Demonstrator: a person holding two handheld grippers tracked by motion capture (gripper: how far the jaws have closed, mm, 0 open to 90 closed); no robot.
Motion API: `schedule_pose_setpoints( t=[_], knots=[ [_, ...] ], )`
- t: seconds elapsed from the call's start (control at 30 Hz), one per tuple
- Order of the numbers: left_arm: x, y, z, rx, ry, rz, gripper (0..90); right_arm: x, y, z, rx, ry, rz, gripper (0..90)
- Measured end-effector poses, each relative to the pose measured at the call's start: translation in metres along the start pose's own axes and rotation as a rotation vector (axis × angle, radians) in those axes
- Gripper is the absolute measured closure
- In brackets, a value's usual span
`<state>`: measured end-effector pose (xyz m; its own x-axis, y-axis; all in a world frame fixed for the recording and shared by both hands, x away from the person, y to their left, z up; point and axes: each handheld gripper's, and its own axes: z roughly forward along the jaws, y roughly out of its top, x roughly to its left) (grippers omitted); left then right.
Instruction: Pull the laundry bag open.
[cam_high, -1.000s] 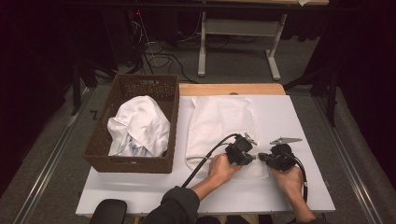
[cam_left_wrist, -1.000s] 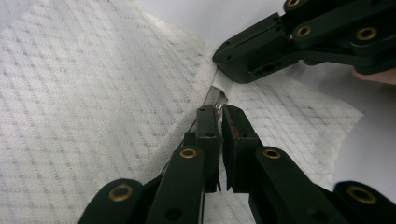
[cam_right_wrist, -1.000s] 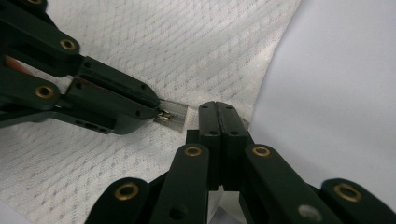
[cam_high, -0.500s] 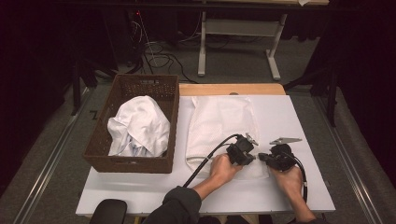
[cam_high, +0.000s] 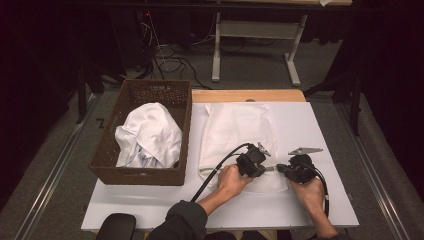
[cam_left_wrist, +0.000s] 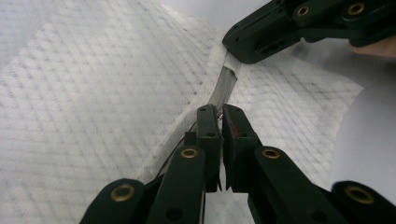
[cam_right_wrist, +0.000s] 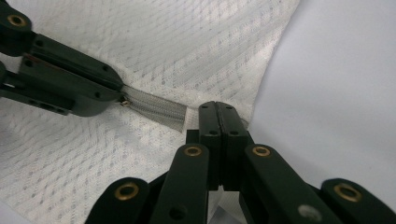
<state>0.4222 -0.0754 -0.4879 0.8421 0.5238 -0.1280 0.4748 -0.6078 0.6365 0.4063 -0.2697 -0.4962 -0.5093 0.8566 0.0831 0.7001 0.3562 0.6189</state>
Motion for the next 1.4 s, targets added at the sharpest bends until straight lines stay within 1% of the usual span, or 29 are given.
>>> schedule_pose_setpoints(
  t=[0.1,0.43,0.97,1.13,1.4],
  knots=[
    [0.003,-0.004,-0.006,0.000,0.006,0.000,85.9,0.000,0.000,0.000,0.000,0.003,0.001,90.0],
    [0.005,-0.011,-0.013,-0.006,0.011,-0.006,85.9,0.000,0.000,0.000,-0.001,0.003,0.001,90.0],
    [0.009,-0.020,-0.020,-0.005,0.005,-0.028,85.9,0.000,-0.001,0.000,-0.003,0.004,0.002,90.0],
    [0.010,-0.022,-0.023,-0.004,0.010,-0.025,85.8,0.000,-0.001,0.000,-0.002,0.003,0.003,90.0],
    [0.012,-0.026,-0.026,-0.005,0.015,-0.031,85.9,0.000,-0.001,0.000,-0.002,0.004,0.003,90.0]
  ],
)
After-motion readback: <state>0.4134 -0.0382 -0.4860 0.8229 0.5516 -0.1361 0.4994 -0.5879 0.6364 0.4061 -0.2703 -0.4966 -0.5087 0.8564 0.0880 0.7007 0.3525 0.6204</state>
